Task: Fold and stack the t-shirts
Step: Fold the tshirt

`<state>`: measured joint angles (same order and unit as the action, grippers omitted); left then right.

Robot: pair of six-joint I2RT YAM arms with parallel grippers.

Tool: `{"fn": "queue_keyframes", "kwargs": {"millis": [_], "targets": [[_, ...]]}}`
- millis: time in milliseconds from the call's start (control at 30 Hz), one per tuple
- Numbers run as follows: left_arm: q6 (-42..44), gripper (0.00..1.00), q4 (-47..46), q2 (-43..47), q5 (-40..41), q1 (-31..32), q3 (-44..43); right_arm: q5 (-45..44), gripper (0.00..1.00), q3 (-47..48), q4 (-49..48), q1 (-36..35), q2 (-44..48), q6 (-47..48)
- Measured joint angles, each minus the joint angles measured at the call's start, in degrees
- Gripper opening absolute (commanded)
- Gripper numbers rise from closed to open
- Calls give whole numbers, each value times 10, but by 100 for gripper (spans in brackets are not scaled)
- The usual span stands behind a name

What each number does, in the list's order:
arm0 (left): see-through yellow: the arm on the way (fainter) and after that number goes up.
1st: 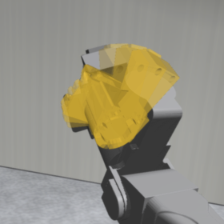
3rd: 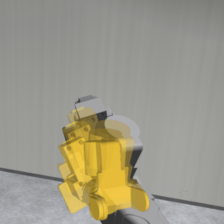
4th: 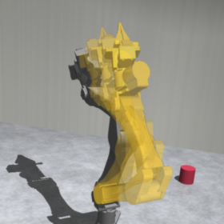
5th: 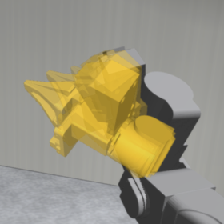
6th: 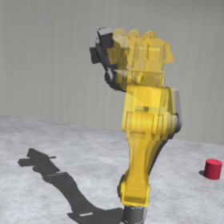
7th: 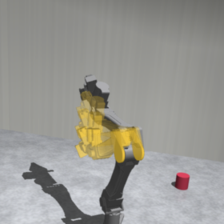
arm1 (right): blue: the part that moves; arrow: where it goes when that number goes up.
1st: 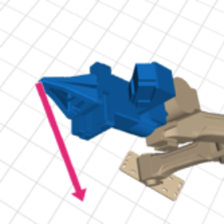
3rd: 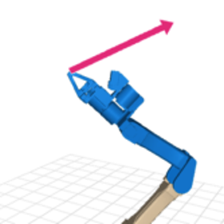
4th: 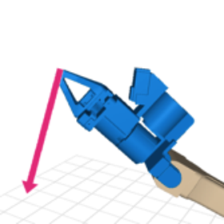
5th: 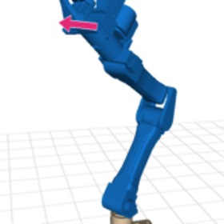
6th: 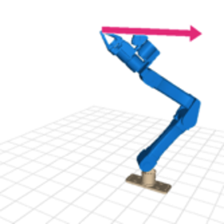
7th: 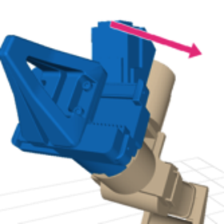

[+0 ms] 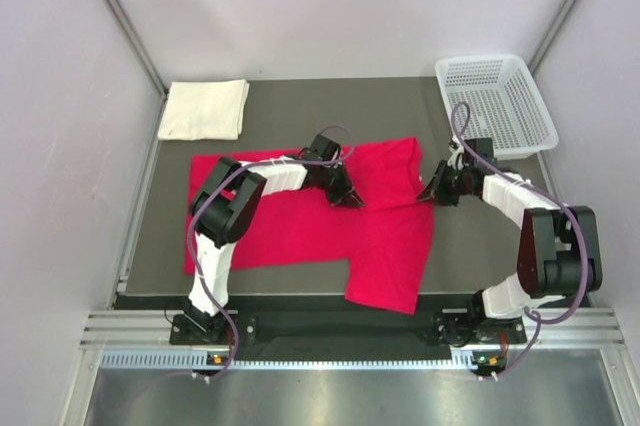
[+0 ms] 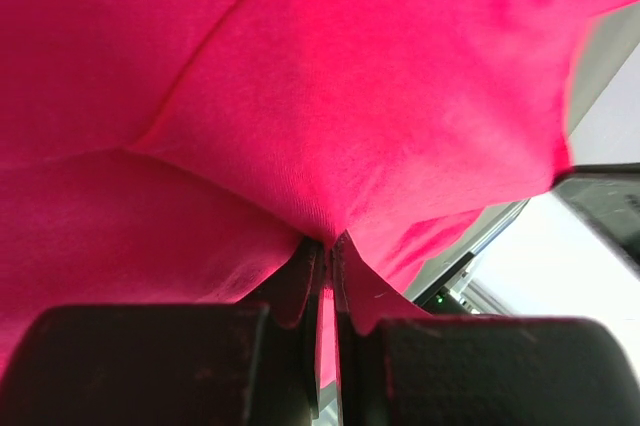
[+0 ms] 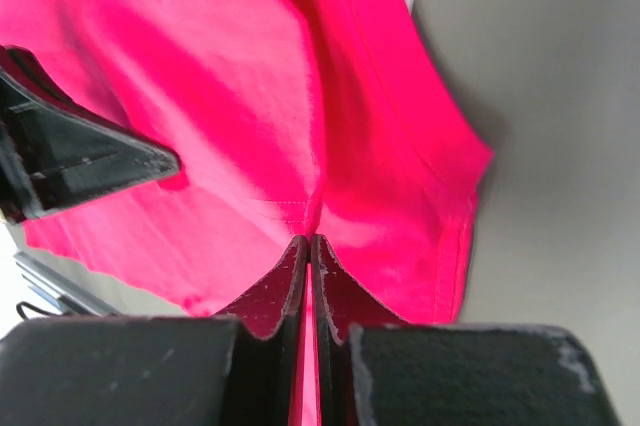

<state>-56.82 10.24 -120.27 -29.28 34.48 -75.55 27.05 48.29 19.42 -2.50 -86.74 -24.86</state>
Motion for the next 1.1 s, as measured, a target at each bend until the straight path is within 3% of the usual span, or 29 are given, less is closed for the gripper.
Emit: {"fn": "queue_keyframes", "kwargs": {"millis": [1100], "targets": [[51,0,89,33,3,-24,10,-23,0,-105,-56,-40,78,-110]]}}
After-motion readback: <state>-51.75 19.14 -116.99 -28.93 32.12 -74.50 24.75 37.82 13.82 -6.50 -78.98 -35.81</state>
